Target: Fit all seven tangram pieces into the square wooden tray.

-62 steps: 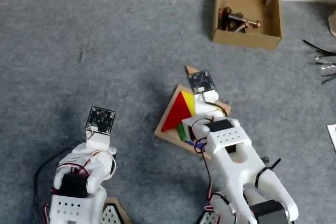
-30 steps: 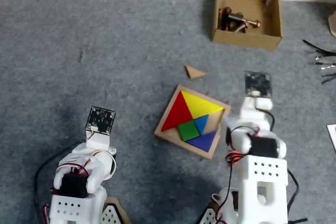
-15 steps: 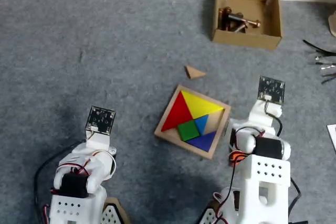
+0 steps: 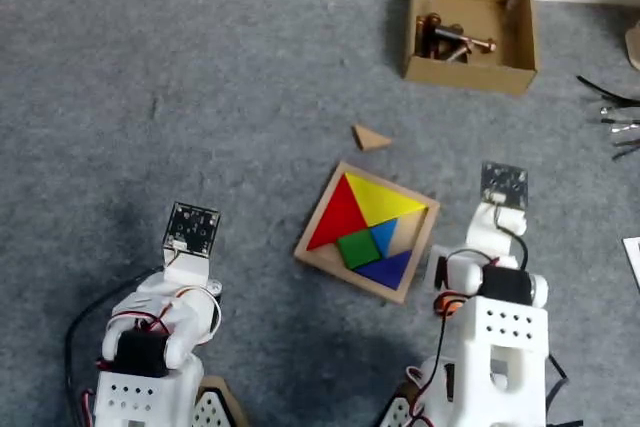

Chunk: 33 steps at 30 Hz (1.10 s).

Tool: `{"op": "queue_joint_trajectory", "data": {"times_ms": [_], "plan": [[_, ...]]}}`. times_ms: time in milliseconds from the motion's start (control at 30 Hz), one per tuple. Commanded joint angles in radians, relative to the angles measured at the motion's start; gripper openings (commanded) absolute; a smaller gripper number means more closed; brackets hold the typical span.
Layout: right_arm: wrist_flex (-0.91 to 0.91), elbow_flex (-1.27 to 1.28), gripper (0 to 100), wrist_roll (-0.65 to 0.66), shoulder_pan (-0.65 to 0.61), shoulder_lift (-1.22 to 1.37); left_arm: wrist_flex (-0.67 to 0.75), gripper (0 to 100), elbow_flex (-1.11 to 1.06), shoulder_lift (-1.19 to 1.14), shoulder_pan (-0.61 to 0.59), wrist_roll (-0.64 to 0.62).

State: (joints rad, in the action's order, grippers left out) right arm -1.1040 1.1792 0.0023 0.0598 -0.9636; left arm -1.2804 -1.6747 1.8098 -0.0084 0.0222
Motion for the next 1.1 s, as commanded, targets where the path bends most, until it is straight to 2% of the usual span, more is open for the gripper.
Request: {"op": "queue_joint_trajectory", "data": {"times_ms": [0, 200, 433, 733, 1067], "plan": [[0.058, -0.01, 22.0, 0.02, 0.016, 0.101, -0.003, 1, -0.021, 0.015, -0.015, -0.006], [0.105, -0.081, 22.0, 0.021, 0.062, 0.278, -0.003, 1, -0.021, 0.015, -0.015, -0.006], [0.108, -0.125, 22.0, 0.089, 0.061, 0.42, -0.003, 1, -0.021, 0.015, -0.015, -0.006], [0.11, -0.125, 22.0, 0.147, 0.01, 0.43, -0.003, 1, -0.021, 0.015, -0.015, -0.006], [0.159, -0.142, 22.0, 0.147, 0.008, 0.433, -0.003, 1, -0.021, 0.015, -0.015, -0.006]]}}
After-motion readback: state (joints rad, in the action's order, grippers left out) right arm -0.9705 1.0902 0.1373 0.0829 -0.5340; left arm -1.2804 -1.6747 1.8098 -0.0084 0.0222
